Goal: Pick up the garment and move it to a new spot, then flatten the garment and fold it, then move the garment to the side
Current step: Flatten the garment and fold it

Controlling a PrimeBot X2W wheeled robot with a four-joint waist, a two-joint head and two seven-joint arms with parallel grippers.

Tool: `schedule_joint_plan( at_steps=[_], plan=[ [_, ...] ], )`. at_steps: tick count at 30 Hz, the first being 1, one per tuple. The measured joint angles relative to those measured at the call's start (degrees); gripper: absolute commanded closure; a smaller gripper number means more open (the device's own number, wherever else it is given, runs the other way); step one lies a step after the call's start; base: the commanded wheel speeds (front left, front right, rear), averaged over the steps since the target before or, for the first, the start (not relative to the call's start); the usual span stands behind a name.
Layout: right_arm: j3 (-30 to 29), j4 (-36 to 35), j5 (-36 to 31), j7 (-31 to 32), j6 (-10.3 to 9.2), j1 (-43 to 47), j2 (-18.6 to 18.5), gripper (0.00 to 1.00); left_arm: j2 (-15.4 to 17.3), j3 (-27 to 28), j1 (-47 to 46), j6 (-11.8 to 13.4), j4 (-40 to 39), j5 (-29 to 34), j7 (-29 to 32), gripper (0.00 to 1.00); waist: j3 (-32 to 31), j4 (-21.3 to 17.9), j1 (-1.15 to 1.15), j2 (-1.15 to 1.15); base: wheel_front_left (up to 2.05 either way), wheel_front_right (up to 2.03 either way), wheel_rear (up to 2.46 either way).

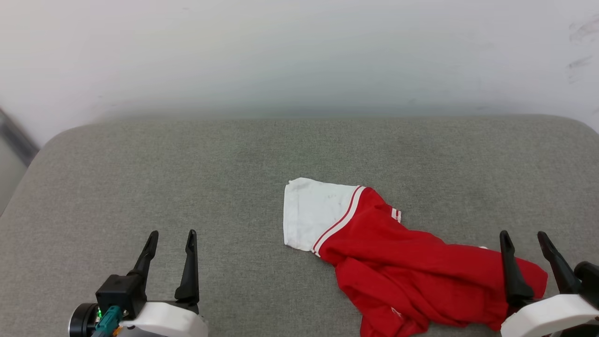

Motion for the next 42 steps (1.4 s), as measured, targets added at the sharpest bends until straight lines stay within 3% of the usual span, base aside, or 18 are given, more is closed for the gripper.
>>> schedule_joint_plan(
  at_steps=[8,17,27,38,39,41,42],
  plan=[
    [1.79,-5.99,-1.29,2.4,0.0,-0.81,0.02,0.0,1.87,-1.33,-4.11,-0.24,-2.13,1.16,4.5,0.0,2.59,-0.57,0.0,0.0,0.0,0.0,0.0],
    [3.76,-10.82,-2.08,3.01,0.0,-5.17,0.09,0.0,2.15,-6.99,-21.36,-5.53,2.25,-0.23,14.8,0.0,10.37,-1.89,0.0,0.0,0.0,0.0,0.0],
    [4.47,-10.96,-1.42,1.51,0.0,-6.89,0.19,0.0,4.44,-16.35,-34.86,-7.88,15.82,-7.75,35.22,0.0,16.85,-5.2,0.01,0.0,0.0,0.0,0.0],
    [4.63,-9.02,0.56,-0.25,0.0,-7.12,0.2,0.0,10.34,-27.88,-39.78,-7.9,22.52,-16.89,49.74,0.0,18.9,-8.23,0.0,0.0,0.0,0.0,0.0],
    [4.6,-8.88,0.63,-0.31,0.0,-7.14,0.2,0.0,10.68,-28.61,-40.1,-7.89,22.56,-17.67,50.38,0.27,18.87,-8.31,0.0,0.0,0.0,0.0,0.0],
    [4.64,-8.6,1.08,-0.51,0.0,-7.18,0.2,0.0,11.24,-30.04,-40.51,-7.89,22.57,-18.63,50.87,1.0,18.76,-8.43,0.0,0.0,0.0,0.0,0.0],
    [4.74,-8.46,1.18,-0.53,0.0,-7.22,0.2,0.0,11.54,-30.52,-40.61,-7.89,22.7,-18.92,50.79,1.0,18.67,-8.47,0.0,0.0,0.0,0.0,0.0]
  ],
)
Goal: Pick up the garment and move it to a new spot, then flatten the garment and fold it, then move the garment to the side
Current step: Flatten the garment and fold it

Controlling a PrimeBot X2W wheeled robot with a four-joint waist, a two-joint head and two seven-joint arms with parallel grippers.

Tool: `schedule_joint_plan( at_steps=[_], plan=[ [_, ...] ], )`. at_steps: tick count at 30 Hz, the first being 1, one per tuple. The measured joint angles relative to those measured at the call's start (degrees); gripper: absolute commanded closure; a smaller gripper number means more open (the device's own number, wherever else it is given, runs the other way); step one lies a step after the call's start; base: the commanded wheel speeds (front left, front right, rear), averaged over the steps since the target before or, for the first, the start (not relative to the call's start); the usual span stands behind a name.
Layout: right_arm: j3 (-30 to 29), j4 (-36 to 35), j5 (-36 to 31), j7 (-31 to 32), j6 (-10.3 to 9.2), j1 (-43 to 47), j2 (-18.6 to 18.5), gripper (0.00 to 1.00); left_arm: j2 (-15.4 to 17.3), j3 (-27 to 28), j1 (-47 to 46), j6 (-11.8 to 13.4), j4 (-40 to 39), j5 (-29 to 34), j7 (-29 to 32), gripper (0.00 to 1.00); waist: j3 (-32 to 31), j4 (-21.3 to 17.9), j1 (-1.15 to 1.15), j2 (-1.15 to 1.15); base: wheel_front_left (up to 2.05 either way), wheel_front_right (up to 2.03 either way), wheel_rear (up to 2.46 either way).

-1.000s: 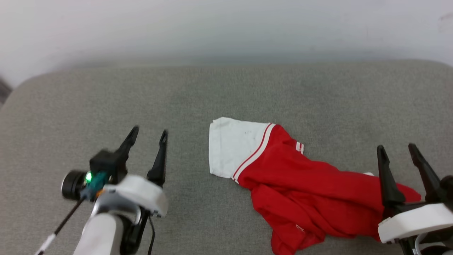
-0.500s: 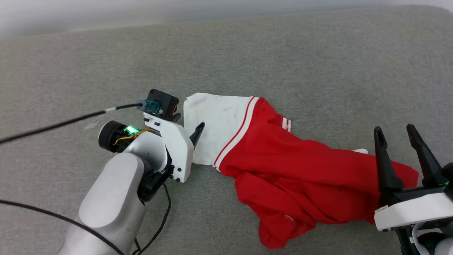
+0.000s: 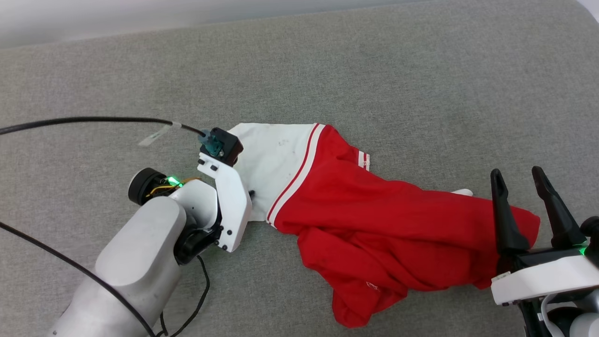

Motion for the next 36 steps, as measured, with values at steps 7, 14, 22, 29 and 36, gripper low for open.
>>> schedule_joint_plan(
  at_steps=[7,14,22,29,36],
  plan=[
    [-0.66,0.77,0.59,-0.16,0.0,-0.05,0.01,0.0,1.75,0.59,1.08,0.97,-0.31,1.97,-9.31,1.0,-1.43,0.47,0.0,0.0,0.0,0.0,0.0],
    [-2.69,1.23,1.12,0.05,0.0,1.37,0.02,0.0,8.65,4.55,8.72,6.49,-11.02,3.6,-15.93,1.0,-3.97,2.96,0.0,0.0,0.0,0.0,0.0],
    [-4.15,1.01,1.27,1.18,0.0,2.82,0.02,0.0,14.25,10.56,25.96,16.02,-22.68,-0.07,-17.44,1.0,-7.05,6.74,0.0,0.0,0.0,0.0,0.0],
    [-4.81,0.63,1.4,2.43,0.0,4.01,0.02,0.0,13.84,13.57,38.63,21.2,-26.09,-4.45,-19.3,1.0,-9.3,8.83,-0.01,0.0,0.0,0.0,0.0],
    [-5.58,0.47,1.91,4.23,0.0,4.57,0.02,0.0,9.8,13.57,39.92,22.1,-27.6,-3.96,-25.88,0.0,-11.44,9.13,-0.01,0.0,0.0,0.0,0.0]
  ],
)
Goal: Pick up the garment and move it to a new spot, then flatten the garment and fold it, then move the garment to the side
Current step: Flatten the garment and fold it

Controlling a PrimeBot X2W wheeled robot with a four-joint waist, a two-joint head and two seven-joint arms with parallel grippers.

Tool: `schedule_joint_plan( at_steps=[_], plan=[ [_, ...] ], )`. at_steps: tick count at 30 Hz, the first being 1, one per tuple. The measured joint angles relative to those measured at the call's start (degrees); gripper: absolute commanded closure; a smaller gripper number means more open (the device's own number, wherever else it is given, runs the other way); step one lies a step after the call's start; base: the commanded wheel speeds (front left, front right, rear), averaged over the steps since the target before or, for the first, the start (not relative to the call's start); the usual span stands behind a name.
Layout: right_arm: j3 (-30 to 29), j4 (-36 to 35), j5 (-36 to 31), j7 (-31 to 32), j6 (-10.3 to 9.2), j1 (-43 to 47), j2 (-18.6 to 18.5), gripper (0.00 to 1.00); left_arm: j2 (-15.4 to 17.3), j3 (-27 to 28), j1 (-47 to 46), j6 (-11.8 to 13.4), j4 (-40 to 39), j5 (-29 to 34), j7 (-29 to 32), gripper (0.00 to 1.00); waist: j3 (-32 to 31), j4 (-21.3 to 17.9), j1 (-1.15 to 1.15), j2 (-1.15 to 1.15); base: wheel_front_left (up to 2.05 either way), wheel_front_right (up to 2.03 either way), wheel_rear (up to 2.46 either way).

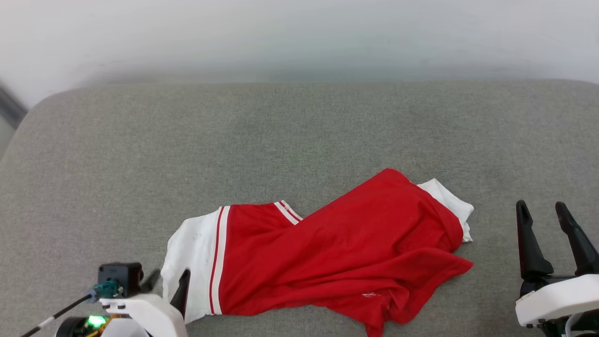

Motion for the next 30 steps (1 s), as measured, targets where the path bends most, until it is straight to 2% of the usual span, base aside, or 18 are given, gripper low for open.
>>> schedule_joint_plan(
  at_steps=[7,13,15,21,26,30],
  plan=[
    [-2.18,0.91,1.51,4.34,0.0,0.87,0.0,0.0,-2.59,2.53,-2.79,1.86,-2.35,4.91,-13.57,0.0,-2.2,-0.31,0.0,0.0,0.0,0.0,0.0],
    [-5.53,5.01,2.5,11.24,0.0,0.46,-0.02,0.0,-4.02,3.44,-3.77,3.46,-5.81,8.02,-21.0,0.0,-2.47,0.19,0.0,0.0,0.0,0.0,0.0],
    [-6.62,7.43,3.28,15.29,0.0,-0.83,-0.64,0.0,-4.31,3.44,-3.96,3.6,-6.58,8.38,-21.89,0.0,-2.18,0.63,0.0,0.0,0.0,0.0,0.0],
    [-6.24,14.46,6.39,27.37,0.0,-6.01,-5.9,0.0,-5.12,3.11,-5.05,3.41,-7.92,8.68,-23.07,0.0,-0.52,2.72,0.0,0.0,0.0,0.0,0.0],
    [-2.35,18.62,8.11,35.35,0.0,-11.98,-9.32,0.0,-5.9,2.71,-6.48,2.55,-7.33,8.62,-23.83,0.0,2.19,4.79,0.01,0.0,0.0,0.0,0.0],
    [1.0,22.06,8.68,39.04,0.0,-16.3,-11.57,0.0,-6.8,2.24,-7.78,1.83,-6.21,8.25,-24.35,0.0,4.49,6.51,0.01,0.0,0.0,0.0,0.0]
  ],
)
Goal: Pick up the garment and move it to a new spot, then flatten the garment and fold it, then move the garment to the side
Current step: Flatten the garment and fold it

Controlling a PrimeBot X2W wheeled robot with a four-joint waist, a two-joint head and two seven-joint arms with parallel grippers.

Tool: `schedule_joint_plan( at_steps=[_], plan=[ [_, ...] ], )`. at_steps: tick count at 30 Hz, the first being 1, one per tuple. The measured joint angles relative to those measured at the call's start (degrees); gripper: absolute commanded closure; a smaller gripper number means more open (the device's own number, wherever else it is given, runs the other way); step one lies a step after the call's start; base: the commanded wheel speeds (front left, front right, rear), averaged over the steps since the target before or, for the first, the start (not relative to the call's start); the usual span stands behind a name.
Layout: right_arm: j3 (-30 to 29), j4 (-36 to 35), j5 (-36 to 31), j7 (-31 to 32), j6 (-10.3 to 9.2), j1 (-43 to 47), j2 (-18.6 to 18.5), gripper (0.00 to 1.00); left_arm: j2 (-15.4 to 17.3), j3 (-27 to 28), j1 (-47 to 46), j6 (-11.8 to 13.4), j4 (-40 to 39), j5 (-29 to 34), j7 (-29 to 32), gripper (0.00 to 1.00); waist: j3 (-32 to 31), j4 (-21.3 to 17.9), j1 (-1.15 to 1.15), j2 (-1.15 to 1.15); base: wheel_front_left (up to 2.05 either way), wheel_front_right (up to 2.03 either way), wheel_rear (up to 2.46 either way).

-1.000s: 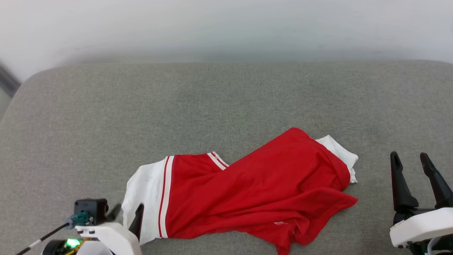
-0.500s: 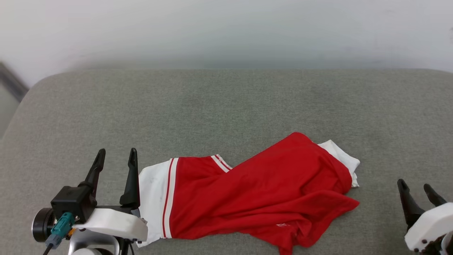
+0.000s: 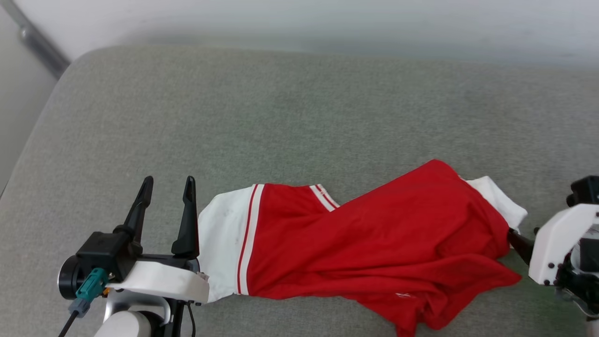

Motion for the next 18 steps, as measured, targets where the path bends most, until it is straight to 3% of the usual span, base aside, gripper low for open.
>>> schedule_joint_plan(
  at_steps=[8,9,10,18],
  plan=[
    [3.26,7.65,2.23,6.08,0.0,-4.41,-2.02,0.0,-0.85,-0.4,-1.46,-1.29,2.71,-0.19,-0.71,0.0,2.57,2.63,0.0,0.0,0.0,0.0,0.0],
    [3.49,8.08,2.52,6.68,0.0,-4.75,-2.24,0.62,-0.9,-0.41,-1.63,-1.41,2.9,-0.19,-0.74,0.0,2.63,2.75,0.0,0.0,0.0,0.0,0.0],
    [3.72,8.29,2.85,7.14,-0.01,-5.03,-2.38,1.0,-0.94,-0.4,-1.75,-1.42,3.1,-0.21,-0.89,0.0,2.63,2.78,0.0,0.0,0.0,0.0,0.0],
    [4.97,5.76,1.85,1.25,0.0,-9.04,-5.15,1.0,-0.57,0.0,-1.75,-1.44,4.0,-0.56,-1.0,0.0,1.94,0.77,0.0,0.0,0.0,0.0,0.0]
  ],
)
